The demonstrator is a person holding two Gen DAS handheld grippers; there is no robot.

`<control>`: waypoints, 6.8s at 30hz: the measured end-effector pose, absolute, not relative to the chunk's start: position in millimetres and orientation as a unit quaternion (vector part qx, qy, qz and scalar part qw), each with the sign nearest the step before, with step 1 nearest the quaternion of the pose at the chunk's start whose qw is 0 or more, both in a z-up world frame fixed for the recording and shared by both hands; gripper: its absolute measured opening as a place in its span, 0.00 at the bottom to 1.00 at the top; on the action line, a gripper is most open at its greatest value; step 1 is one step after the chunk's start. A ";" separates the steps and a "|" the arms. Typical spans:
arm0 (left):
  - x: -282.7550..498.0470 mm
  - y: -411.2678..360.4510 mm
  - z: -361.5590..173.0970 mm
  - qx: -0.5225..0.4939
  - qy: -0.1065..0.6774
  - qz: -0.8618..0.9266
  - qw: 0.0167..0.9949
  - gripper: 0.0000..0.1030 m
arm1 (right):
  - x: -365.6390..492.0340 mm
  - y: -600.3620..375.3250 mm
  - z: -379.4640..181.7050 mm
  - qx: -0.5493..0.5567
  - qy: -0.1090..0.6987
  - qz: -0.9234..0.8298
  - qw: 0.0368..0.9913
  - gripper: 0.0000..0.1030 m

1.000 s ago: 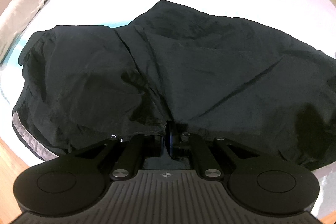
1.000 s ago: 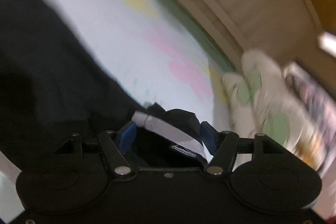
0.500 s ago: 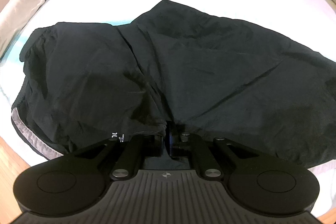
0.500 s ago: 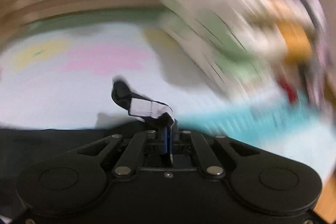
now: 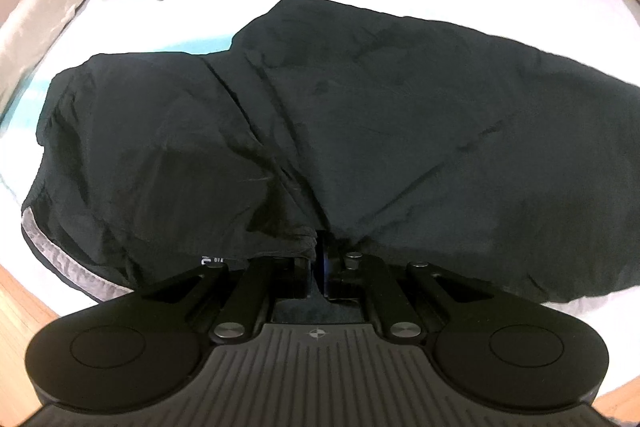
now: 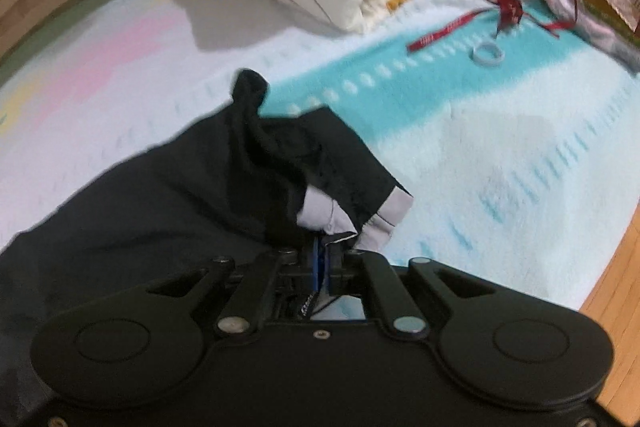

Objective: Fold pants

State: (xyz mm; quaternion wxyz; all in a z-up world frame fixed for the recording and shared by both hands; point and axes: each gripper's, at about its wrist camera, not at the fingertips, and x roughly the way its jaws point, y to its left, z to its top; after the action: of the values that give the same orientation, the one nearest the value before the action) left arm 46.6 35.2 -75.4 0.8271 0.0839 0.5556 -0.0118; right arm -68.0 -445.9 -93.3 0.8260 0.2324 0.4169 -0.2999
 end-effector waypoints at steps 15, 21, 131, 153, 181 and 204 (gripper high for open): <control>43.3 37.1 -78.5 0.082 0.558 -0.017 0.826 0.07 | -108.0 -478.4 -84.8 0.344 0.350 -0.361 0.793 0.56; 39.2 35.5 -77.3 0.083 0.557 -0.012 0.826 0.09 | -106.1 -461.1 -53.2 0.272 0.304 -0.385 0.828 0.58; 67.0 320.7 -19.0 -0.080 0.498 0.206 0.839 0.27 | 9.1 128.5 -90.6 -0.262 0.232 0.411 0.842 0.42; 68.6 320.9 -14.9 -0.083 0.489 0.213 0.842 0.27 | -21.1 132.7 -88.1 -0.185 0.267 0.464 0.824 0.04; 86.4 274.9 -76.8 -0.015 0.532 0.198 0.823 0.39 | 99.7 -10.0 -53.0 -0.100 0.312 0.316 0.890 0.57; 81.0 260.8 -48.5 -0.041 0.499 0.269 0.823 0.39 | 147.6 -88.6 -69.3 -0.020 0.359 0.172 0.917 0.36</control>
State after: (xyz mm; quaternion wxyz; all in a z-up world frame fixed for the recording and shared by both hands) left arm 81.0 260.8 -48.5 0.8227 -0.0410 0.4991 0.2690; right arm 147.6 -88.6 -69.3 0.9171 -0.0199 0.3590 0.1724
